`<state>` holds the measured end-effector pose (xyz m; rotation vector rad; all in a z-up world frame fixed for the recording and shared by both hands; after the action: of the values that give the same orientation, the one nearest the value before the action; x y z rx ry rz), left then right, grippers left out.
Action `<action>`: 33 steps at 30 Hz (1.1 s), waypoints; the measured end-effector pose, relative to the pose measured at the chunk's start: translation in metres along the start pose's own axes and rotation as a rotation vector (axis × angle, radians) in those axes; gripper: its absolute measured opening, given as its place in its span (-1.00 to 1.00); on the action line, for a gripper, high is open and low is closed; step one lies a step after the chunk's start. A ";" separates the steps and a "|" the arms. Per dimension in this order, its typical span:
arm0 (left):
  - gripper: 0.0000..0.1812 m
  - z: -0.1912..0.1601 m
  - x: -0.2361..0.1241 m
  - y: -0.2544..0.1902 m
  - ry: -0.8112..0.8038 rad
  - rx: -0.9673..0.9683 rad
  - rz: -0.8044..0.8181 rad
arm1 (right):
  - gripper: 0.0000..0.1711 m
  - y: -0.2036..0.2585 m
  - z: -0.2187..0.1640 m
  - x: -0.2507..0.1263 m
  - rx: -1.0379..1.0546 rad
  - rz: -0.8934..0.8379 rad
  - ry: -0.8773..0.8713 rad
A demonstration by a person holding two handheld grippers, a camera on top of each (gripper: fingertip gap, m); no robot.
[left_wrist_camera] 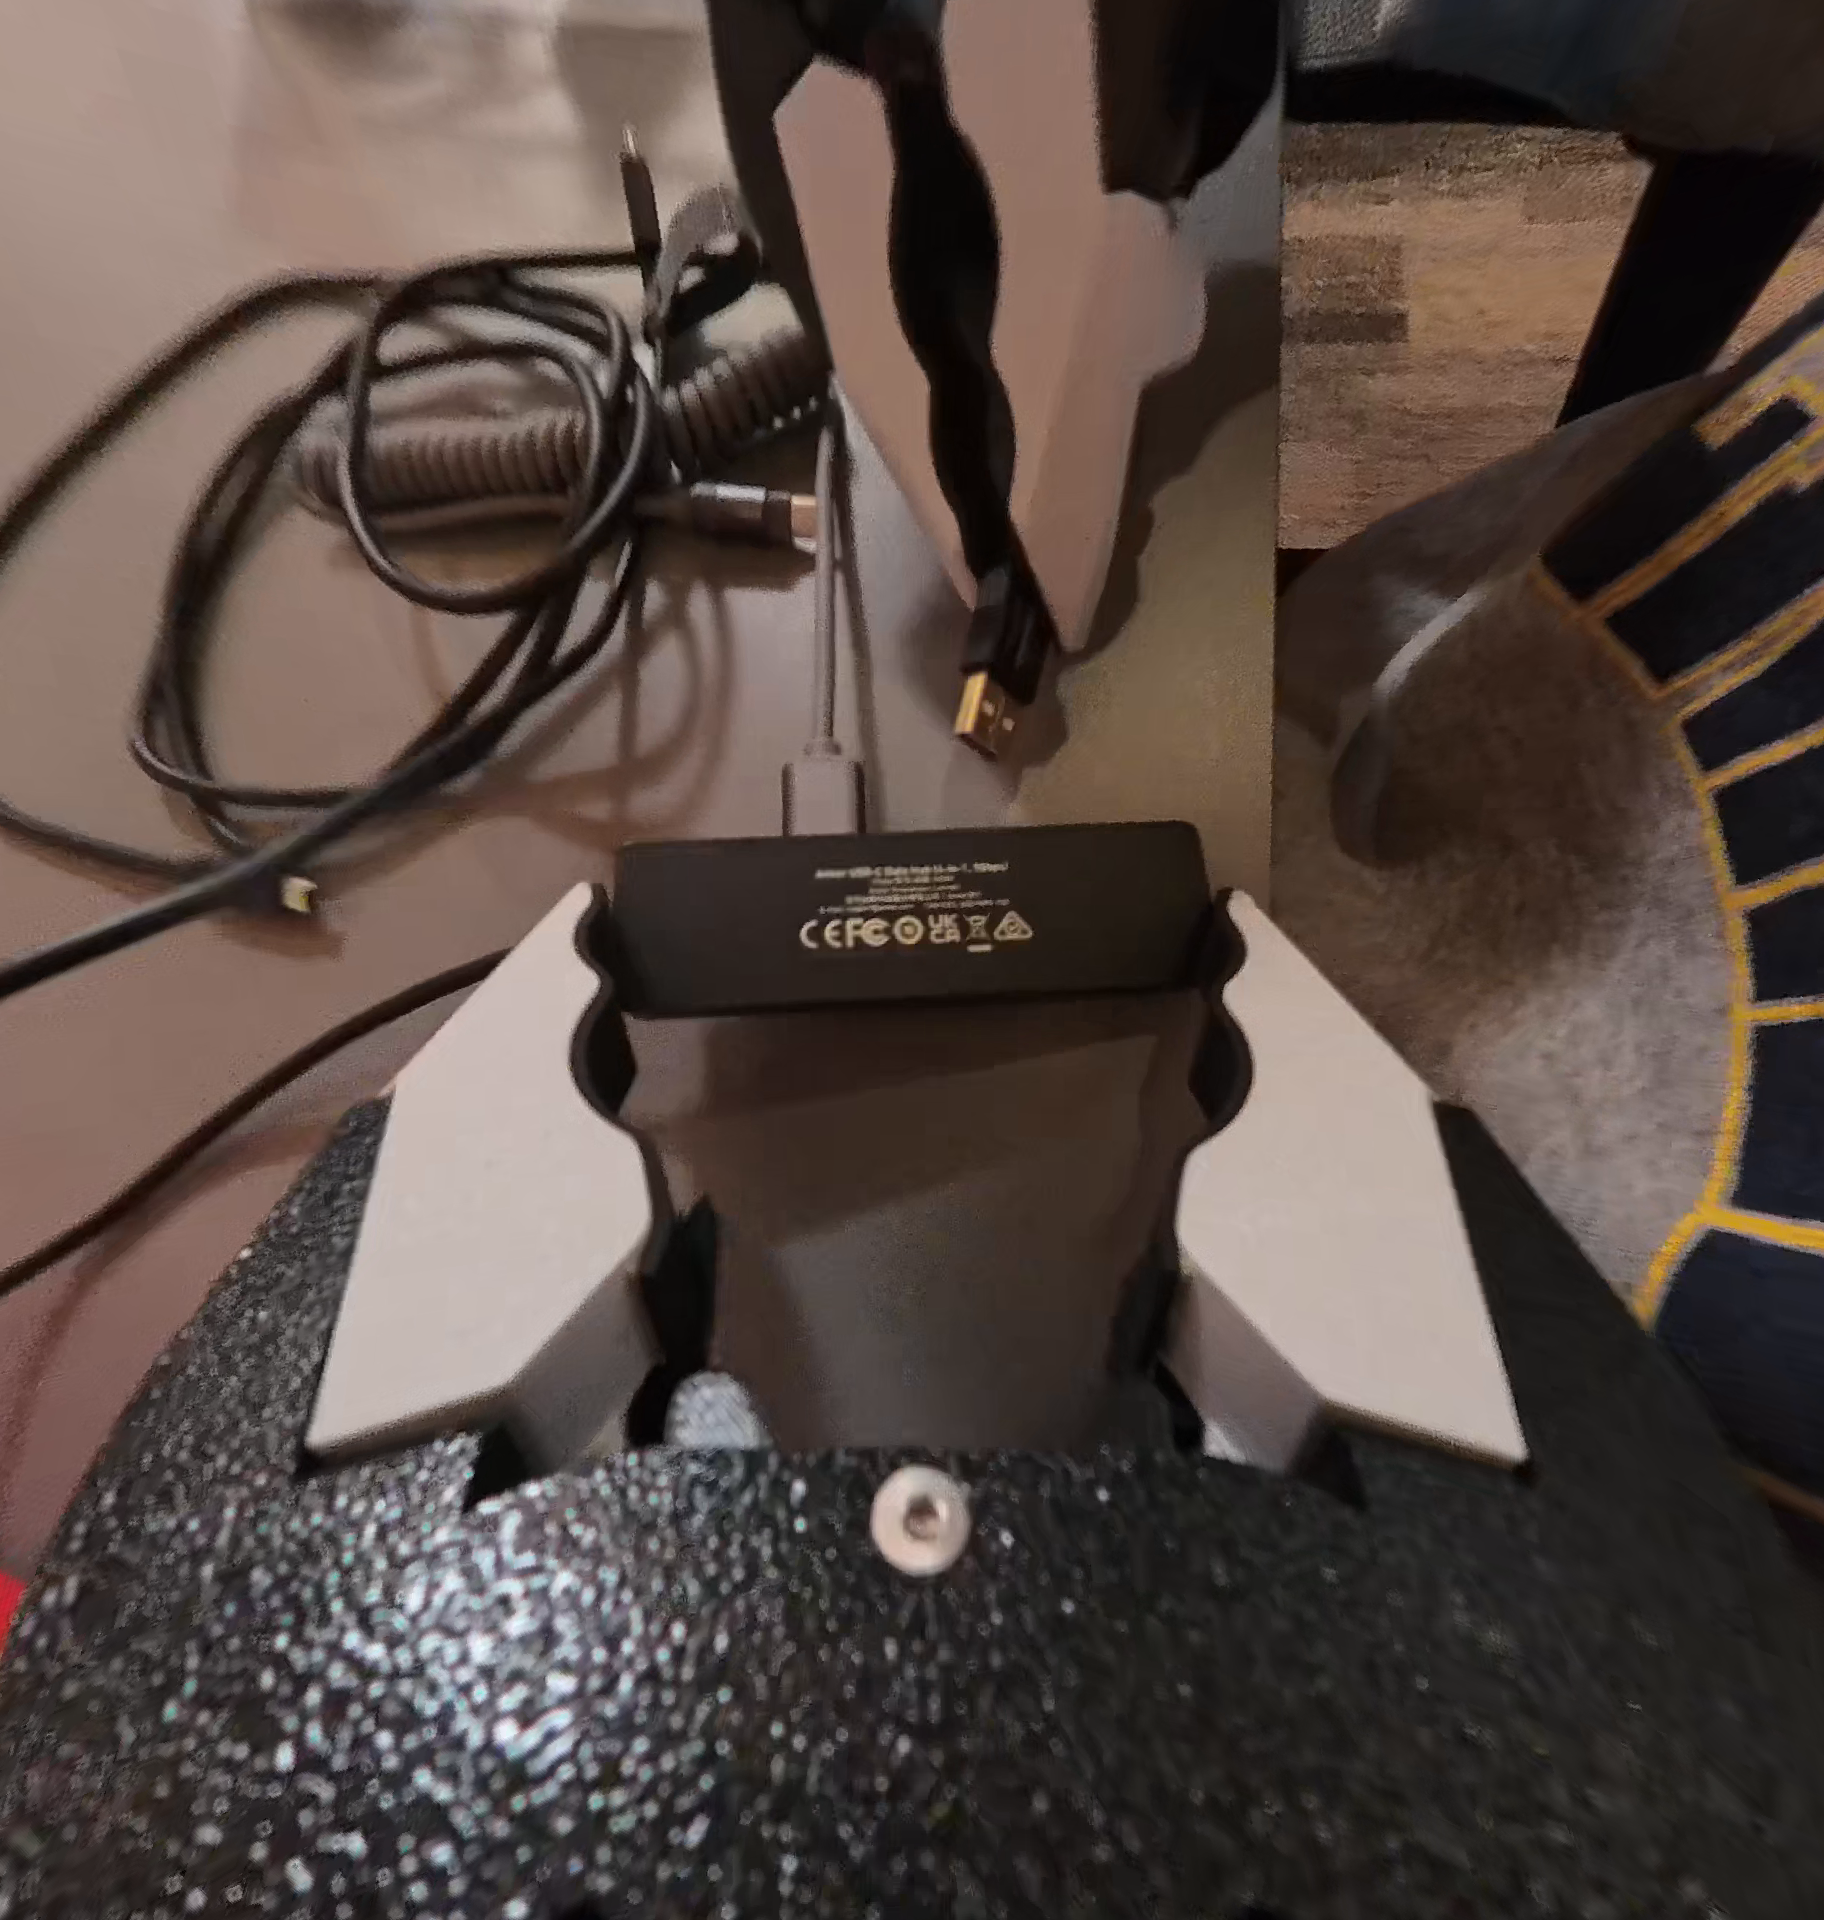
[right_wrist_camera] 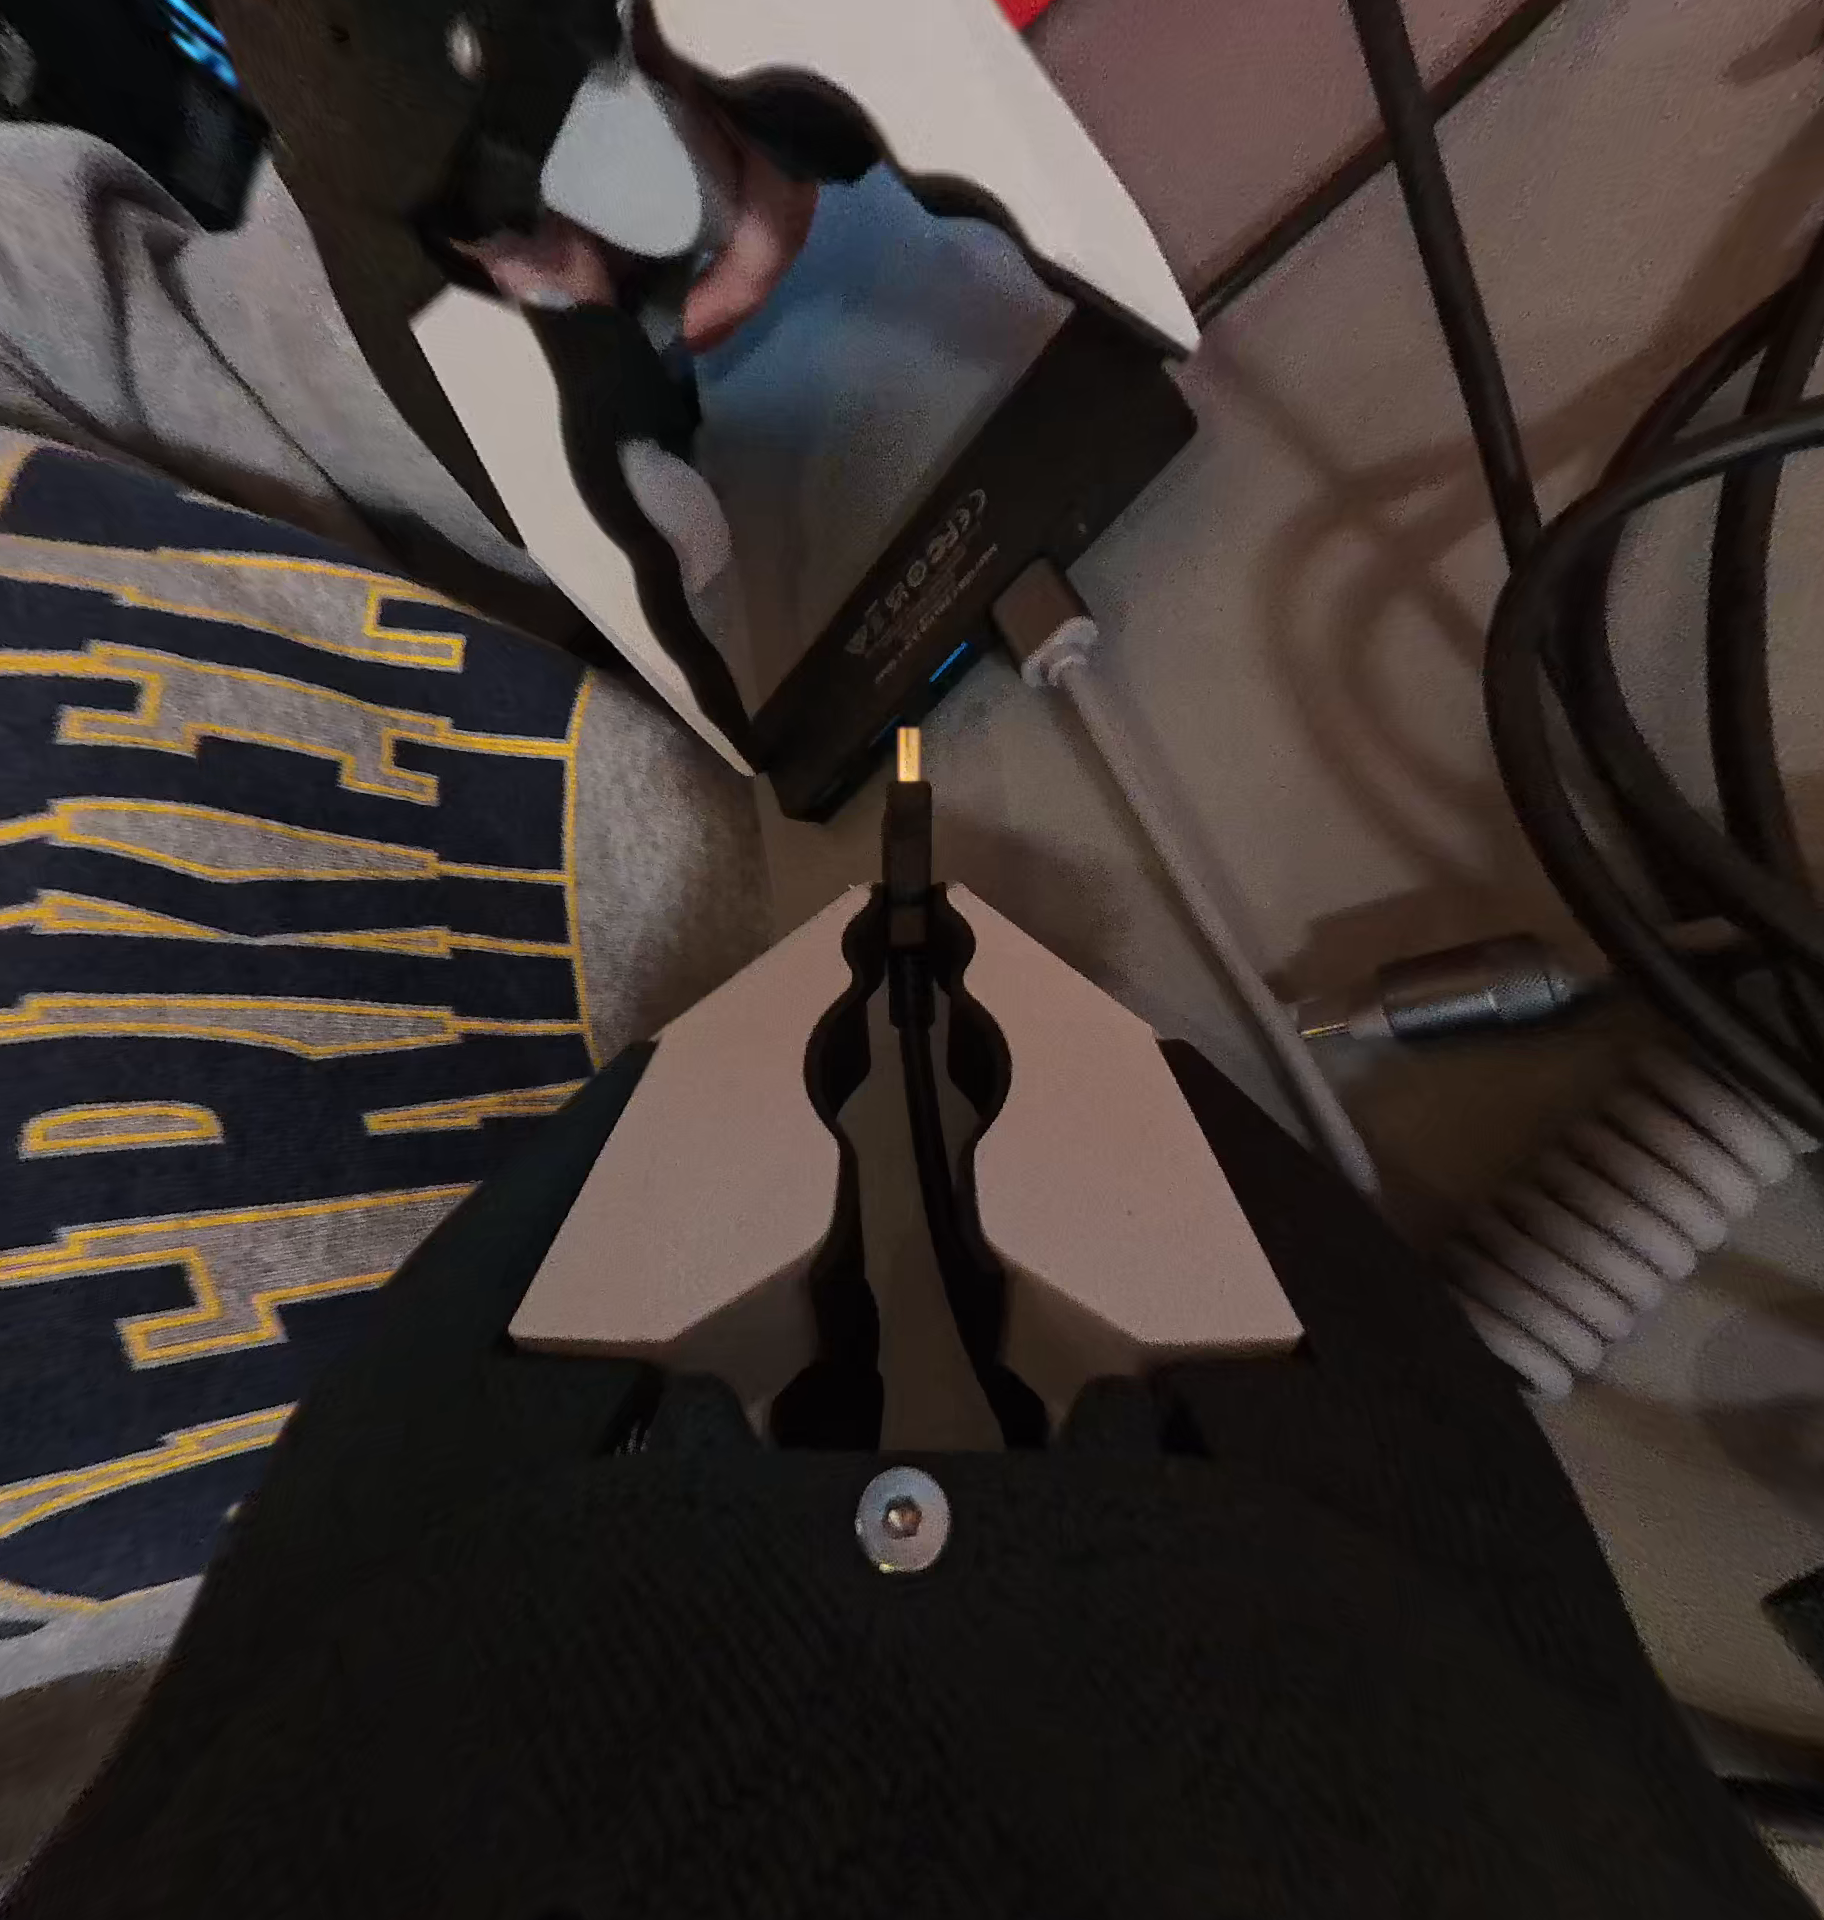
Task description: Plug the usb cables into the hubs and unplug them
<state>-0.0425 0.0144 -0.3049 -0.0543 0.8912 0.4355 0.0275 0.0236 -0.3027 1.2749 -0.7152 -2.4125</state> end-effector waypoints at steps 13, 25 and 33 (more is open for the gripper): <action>0.21 0.012 -0.018 -0.001 -0.223 0.373 0.327 | -0.93 0.071 0.014 -0.056 -0.395 0.518 -0.335; 0.20 0.014 -0.024 -0.006 -0.280 0.500 0.426 | -0.93 0.031 0.015 -0.030 -0.197 0.224 -0.152; 0.20 0.014 -0.028 -0.011 -0.318 0.603 0.461 | -0.93 0.014 0.016 -0.012 -0.075 0.072 -0.047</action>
<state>-0.0431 -0.0025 -0.2765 0.7668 0.6846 0.5662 0.0216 0.0222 -0.2796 1.1472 -0.6655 -2.3944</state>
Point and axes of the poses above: each gripper's, where its closed fingertips meet, x out along the fingers, z out of its top, y = z × x across the jaws, the point moved 2 cm from there along -x, back along the fingers, and after that the axes turned 10 degrees about y, right-handed, at the moved point
